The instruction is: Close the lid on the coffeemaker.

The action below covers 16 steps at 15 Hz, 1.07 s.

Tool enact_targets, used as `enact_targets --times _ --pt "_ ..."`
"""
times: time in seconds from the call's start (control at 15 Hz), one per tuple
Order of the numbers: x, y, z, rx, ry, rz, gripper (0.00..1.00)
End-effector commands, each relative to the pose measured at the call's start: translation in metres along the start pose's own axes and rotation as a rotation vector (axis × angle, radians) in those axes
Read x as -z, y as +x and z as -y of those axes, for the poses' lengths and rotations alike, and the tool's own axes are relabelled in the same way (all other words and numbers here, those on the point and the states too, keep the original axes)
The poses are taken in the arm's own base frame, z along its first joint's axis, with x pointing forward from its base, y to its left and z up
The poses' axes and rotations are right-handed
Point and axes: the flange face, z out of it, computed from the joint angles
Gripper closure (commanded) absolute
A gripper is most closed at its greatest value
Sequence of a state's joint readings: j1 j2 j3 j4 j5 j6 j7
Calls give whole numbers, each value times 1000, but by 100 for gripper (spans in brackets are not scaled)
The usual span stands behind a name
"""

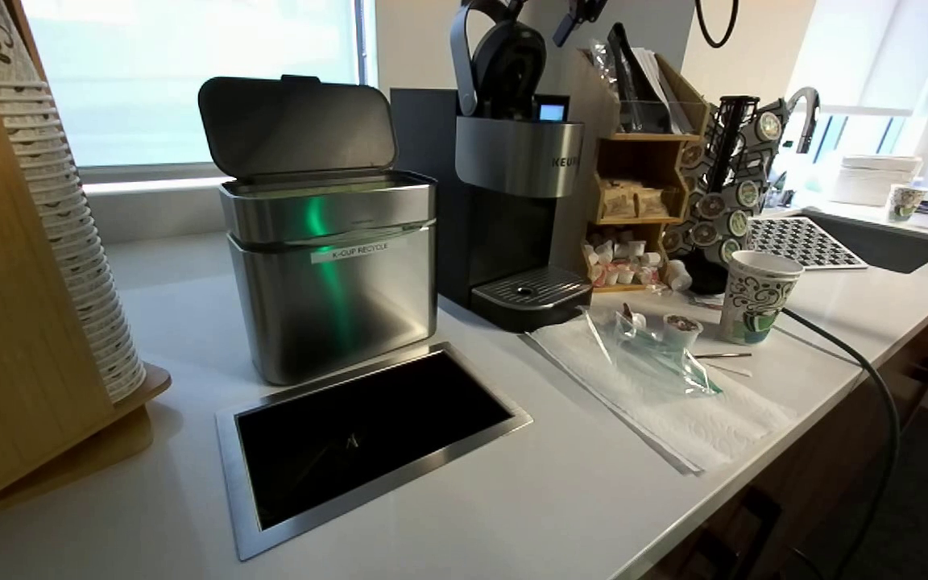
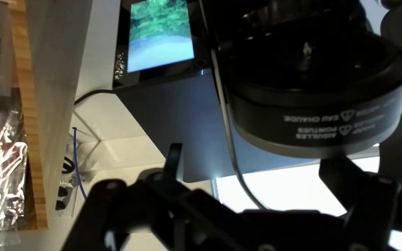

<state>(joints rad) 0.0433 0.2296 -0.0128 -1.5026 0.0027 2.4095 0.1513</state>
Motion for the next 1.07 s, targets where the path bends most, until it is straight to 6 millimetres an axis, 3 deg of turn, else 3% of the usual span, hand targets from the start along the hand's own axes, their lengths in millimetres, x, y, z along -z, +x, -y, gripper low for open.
enact_targets --times 0.0,1.0 --pt "12 -11 0 -28 -8 107 0" --pt "21 -58 -8 -205 -53 404 0"
